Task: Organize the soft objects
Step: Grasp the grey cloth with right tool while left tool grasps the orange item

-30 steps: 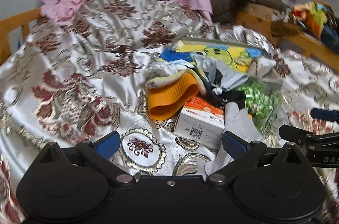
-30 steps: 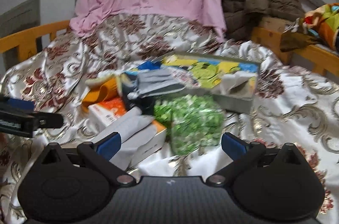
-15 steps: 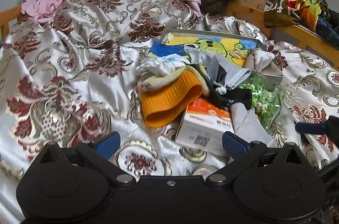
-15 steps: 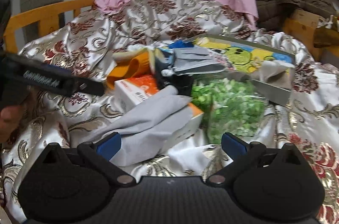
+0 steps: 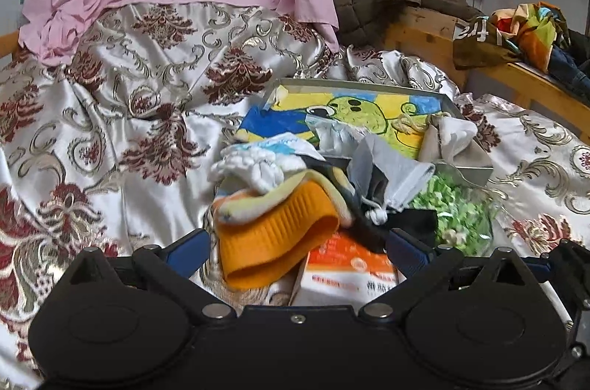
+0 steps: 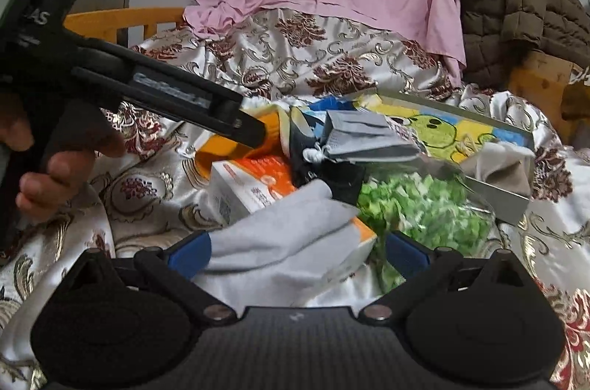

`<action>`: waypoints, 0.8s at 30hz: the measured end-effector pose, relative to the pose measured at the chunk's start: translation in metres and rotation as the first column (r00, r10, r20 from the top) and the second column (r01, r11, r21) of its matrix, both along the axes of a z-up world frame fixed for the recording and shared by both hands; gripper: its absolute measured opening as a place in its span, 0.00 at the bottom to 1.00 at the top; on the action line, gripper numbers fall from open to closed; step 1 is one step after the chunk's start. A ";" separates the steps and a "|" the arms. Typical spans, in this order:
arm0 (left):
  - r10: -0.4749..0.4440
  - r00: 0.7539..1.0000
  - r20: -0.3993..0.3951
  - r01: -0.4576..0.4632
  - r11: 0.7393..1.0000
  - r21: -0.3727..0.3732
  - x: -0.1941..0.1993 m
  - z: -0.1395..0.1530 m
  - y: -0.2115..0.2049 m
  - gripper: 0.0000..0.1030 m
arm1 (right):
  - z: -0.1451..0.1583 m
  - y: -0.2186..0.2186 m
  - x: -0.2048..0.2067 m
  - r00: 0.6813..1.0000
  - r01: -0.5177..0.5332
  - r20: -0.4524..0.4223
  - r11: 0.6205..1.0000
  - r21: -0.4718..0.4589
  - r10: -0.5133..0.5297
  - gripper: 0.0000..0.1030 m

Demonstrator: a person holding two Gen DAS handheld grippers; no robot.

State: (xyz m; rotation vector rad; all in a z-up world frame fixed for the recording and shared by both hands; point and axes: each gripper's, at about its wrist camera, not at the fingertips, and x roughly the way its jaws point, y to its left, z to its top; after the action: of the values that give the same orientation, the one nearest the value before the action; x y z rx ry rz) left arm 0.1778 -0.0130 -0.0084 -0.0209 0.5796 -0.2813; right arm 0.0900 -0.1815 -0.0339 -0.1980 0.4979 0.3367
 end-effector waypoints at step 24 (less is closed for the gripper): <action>-0.005 1.000 0.027 0.005 1.000 -0.004 0.013 -0.018 -0.016 0.52 | -0.007 0.001 0.013 0.999 -0.014 -0.029 0.999 0.034 0.015 0.81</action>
State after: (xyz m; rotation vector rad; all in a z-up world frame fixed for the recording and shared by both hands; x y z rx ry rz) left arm 0.1911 -0.0294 -0.0259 -0.0194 0.5524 -0.2871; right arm 0.1034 -0.1803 -0.0406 -0.1637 0.5193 0.3623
